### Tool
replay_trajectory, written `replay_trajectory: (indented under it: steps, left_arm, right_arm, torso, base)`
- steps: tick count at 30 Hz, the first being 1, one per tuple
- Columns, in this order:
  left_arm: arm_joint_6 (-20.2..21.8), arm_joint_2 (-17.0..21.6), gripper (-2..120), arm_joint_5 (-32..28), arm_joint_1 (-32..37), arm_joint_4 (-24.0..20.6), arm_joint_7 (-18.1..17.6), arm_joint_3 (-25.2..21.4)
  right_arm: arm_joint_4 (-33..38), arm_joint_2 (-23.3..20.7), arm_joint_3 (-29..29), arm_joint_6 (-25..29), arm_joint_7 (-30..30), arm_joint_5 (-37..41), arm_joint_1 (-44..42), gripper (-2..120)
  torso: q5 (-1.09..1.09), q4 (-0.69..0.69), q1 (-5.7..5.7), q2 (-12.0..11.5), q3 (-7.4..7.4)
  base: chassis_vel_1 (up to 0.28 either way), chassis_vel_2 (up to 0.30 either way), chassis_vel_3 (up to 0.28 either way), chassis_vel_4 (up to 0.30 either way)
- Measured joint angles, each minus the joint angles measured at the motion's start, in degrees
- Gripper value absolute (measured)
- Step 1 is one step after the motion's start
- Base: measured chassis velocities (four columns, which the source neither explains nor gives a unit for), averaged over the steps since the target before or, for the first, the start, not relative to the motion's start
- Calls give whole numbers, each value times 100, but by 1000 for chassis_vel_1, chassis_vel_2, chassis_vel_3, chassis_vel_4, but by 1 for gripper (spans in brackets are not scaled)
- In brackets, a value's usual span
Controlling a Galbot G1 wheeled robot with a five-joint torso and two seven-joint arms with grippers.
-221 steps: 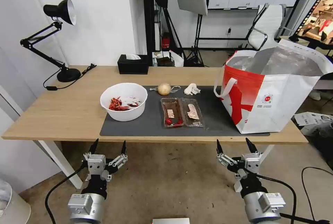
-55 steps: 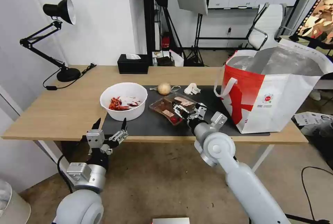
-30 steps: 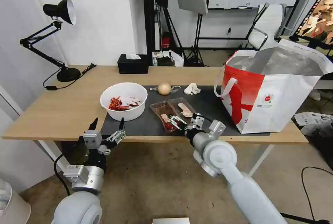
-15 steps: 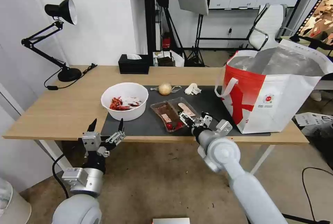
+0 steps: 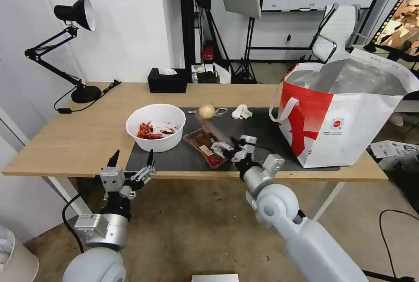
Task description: Pick up the trash from the table and place it into the takeout bag.
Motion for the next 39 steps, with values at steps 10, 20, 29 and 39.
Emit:
replay_trajectory:
  steps: [10, 20, 29, 39]
  left_arm:
    - [-15, -66, 100, 45, 157, -117, 7, -128]
    - [-16, -86, 100, 57, 232, -177, 20, -194]
    - [128, -41, 100, -115, 190, -121, 94, -34]
    - [182, -3, 100, -181, -1, 65, 139, 220]
  right_arm:
    - [229, 38, 176, -329, 1184, 2023, 309, 100]
    - [-135, -511, -359, -95, 47, -292, 907, 100]
    - [-1920, -1402, -1683, 510, -3097, -1125, 3235, 68]
    - [-4133, -1085, -3035, 815, -5904, -1502, 4809, 30]
  torso:
    - [0, 0, 0, 0, 0]
    - [3, -1, 0, 0, 0]
    - [2, 1, 0, 0, 1]
    - [1, 0, 0, 0, 1]
  base:
    - [0, 0, 0, 0]
    - [0, 0, 0, 0]
    - [0, 0, 0, 0]
    - [0, 0, 0, 0]
